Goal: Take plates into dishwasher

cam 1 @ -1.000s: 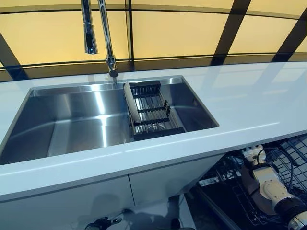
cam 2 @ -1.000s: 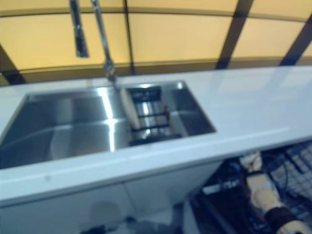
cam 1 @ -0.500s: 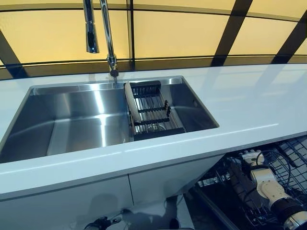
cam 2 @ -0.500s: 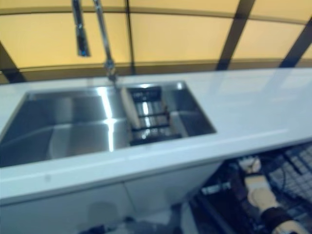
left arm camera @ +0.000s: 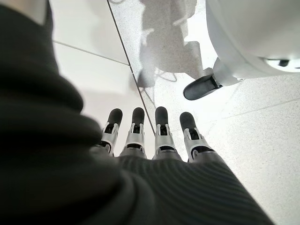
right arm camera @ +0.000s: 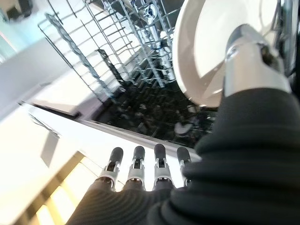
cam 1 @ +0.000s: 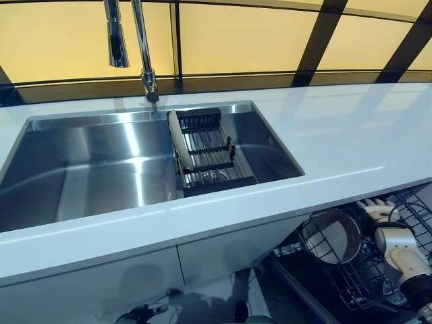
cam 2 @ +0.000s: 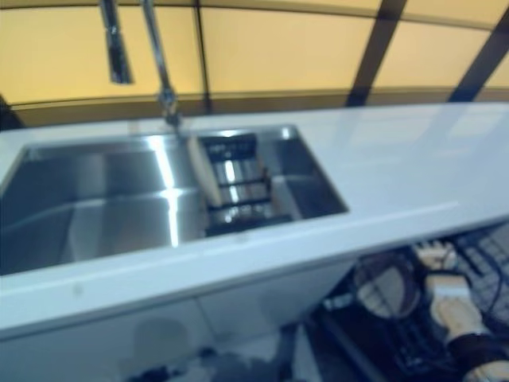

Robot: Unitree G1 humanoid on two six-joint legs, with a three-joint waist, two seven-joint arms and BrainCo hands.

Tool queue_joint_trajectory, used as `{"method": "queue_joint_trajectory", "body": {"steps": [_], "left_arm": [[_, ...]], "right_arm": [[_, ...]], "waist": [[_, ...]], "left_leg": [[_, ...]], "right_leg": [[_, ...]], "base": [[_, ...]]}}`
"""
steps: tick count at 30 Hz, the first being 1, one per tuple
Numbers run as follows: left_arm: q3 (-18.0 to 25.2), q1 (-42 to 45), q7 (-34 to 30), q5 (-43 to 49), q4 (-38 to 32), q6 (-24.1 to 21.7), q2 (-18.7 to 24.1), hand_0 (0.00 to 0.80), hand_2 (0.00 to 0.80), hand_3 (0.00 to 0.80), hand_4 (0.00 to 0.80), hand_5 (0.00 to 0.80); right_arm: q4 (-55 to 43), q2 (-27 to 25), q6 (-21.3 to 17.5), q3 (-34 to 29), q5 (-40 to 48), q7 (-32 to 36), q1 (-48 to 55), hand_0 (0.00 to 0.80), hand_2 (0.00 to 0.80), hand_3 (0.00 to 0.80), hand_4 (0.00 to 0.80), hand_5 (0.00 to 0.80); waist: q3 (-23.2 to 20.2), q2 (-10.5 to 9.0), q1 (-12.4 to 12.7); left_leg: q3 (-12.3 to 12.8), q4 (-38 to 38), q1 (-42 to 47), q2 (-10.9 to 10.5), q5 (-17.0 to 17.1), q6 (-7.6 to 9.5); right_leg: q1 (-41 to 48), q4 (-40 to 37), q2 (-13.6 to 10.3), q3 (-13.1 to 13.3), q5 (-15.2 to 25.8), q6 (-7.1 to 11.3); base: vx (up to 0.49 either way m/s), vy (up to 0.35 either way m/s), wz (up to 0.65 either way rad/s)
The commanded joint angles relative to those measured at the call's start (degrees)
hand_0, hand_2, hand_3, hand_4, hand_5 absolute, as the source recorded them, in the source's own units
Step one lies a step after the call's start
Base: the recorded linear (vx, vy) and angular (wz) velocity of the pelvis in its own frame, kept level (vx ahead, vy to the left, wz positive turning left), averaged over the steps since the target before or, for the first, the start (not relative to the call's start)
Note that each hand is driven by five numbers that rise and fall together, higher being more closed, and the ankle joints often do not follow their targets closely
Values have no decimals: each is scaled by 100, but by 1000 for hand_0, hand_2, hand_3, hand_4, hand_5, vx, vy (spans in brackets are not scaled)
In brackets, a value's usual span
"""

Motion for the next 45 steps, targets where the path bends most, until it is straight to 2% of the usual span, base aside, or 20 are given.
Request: {"method": "queue_joint_trajectory", "body": {"steps": [1, 4, 9, 13, 18, 23, 24, 25, 28, 29, 35, 38, 45], "left_arm": [[225, -371, 47, 115, 173, -15, 258, 0, 0, 0, 0, 0], [220, -419, 46, 71, 201, 6, 314, 0, 0, 0, 0, 0], [121, -504, 52, -40, 291, -19, 396, 0, 0, 0, 0, 0], [8, -541, 29, -118, 326, -16, 452, 0, 0, 0, 0, 0], [-68, -518, 3, -224, 285, -21, 487, 0, 0, 0, 0, 0], [-94, -425, 48, -375, 245, -89, 439, 0, 0, 0, 0, 0], [-109, -382, 70, -448, 243, -132, 412, 0, 0, 0, 0, 0], [-114, -373, 73, -472, 256, -154, 405, 0, 0, 0, 0, 0], [-136, -319, 136, -583, 253, -210, 355, 0, 0, 0, 0, 0], [-135, -303, 143, -592, 248, -223, 344, 0, 0, 0, 0, 0], [-222, -168, 250, -750, 158, -248, 299, 0, 0, 0, 0, 0], [-258, -72, 263, -793, 115, -254, 305, 0, 0, 0, 0, 0], [-410, -66, 344, -912, 56, -249, 378, 0, 0, 0, 0, 0]], "right_arm": [[150, -480, 618, -331, 627, 449, -107, 0, 0, 0, 0, 0], [594, -603, 1206, -560, 1363, 685, -151, 0, 0, 0, 0, 0], [1567, -927, 1410, -719, 2266, 723, -487, 0, 0, 0, 0, 0], [2277, -1289, 1065, -851, 2908, 258, -867, 0, 0, 0, 0, 0], [1850, -1663, 920, -910, 3704, -370, -1248, 0, 0, 0, 0, 0], [1073, -1954, 545, -967, 4099, -972, -1693, 0, 0, 0, 0, 0], [783, -2100, 179, -965, 4070, -1234, -1888, 0, 0, 0, 0, 0], [618, -2175, 182, -927, 4116, -1322, -2025, 0, 0, 0, 0, 0], [143, -2351, -400, -730, 3780, -1851, -2478, 0, 0, 0, 0, 0], [60, -2384, -431, -662, 3729, -1868, -2581, 0, 0, 0, 0, 0], [-360, -2807, -1388, 272, 3056, -2364, -3655, 0, 0, 0, 0, 0], [-380, -3019, -1681, 829, 2889, -2508, -4196, 0, 0, 0, 0, 0], [-279, -3160, -1899, 1978, 2702, -2772, -5488, 0, 0, 0, 0, 0]], "waist": [[81, -231, -50], [97, -285, -75], [103, -340, -44], [102, -356, 27], [107, -335, 27], [104, -297, 35], [122, -269, 53], [112, -272, 71], [113, -245, 152], [113, -235, 159], [93, -217, 438], [56, -215, 559], [37, -252, 874]], "left_leg": [[143, 24, 401, 26, -545, 560], [161, 27, 415, 31, -543, 551], [159, 36, 433, 38, -546, 535], [126, 31, 429, 45, -521, 514], [90, 26, 422, 26, -492, 489], [19, 22, 390, -28, -471, 483], [-18, 22, 393, -32, -482, 476], [-37, 22, 359, -49, -458, 475], [-113, 22, 309, -69, -441, 465], [-129, 22, 302, -70, -439, 464], [-412, 22, 187, -106, -387, 451], [-573, 22, 104, -112, -341, 425], [-949, 22, -212, -121, -164, 330]], "right_leg": [[-284, 37, -165, 250, 186, 548], [-278, 35, -150, 279, 205, 536], [-250, 33, -132, 271, 217, 509], [-222, 30, -129, 251, 217, 497], [-212, 29, -133, 257, 213, 485], [-200, 6, -140, 277, 199, 465], [-169, 8, -143, 253, 165, 464], [-189, 4, -154, 250, 171, 455], [-172, 4, -180, 189, 128, 449], [-163, 4, -186, 170, 118, 449], [-12, 4, -257, -86, 7, 434], [63, 4, -274, -208, -50, 421], [145, 4, -293, -517, -132, 420]], "base": [[-6, -10, -7], [0, -13, -8], [6, -14, -7], [0, 0, 0], [2, 15, 0], [10, 45, 1], [-1, 38, 1], [6, 48, 1], [3, 17, 4], [17, 18, 8], [35, 7, 15], [53, -9, 25], [15, -25, 30]]}}
